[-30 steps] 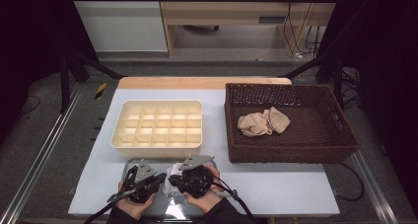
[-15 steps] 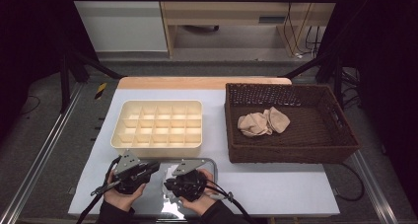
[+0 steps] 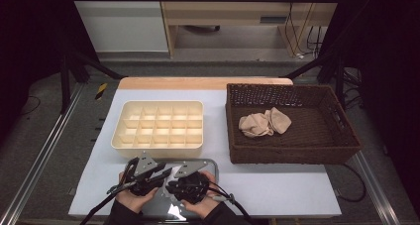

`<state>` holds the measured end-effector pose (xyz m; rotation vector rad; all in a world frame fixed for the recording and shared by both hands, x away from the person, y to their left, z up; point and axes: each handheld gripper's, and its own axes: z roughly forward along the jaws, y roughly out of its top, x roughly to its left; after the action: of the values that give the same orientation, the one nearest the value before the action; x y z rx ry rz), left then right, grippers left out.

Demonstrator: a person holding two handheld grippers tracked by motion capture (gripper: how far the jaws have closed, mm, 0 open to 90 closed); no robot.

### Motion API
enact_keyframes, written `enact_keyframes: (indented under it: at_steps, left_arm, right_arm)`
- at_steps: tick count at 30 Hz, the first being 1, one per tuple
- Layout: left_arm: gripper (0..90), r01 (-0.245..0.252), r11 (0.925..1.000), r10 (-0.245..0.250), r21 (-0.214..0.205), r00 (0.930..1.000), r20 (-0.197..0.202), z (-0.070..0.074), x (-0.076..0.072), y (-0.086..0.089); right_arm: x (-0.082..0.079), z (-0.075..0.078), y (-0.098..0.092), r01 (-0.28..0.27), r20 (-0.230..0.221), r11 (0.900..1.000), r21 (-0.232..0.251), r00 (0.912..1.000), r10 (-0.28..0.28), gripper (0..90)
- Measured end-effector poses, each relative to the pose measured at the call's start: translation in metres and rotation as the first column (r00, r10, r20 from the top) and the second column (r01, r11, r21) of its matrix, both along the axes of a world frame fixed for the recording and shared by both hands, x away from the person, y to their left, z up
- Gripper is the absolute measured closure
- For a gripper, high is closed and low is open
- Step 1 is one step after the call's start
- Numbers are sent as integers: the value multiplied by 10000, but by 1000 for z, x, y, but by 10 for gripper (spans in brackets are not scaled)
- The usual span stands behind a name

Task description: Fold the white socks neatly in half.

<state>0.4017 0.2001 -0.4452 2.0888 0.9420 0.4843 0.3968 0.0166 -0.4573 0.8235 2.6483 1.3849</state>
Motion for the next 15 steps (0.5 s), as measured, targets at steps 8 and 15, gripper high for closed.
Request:
enact_keyframes:
  at_steps: [8,15]
  left_arm:
    - [673,-71,9999,74,131,9998,-202,-5,-6,1]
    - [654,35,10000,-34,23,9998,-218,-6,-18,-5]
  right_arm:
    - [-2,5,-19,357,118,9989,-312,9993,-354,761]
    - [3,7,-43,1085,181,9937,-284,9940,-1080,754]
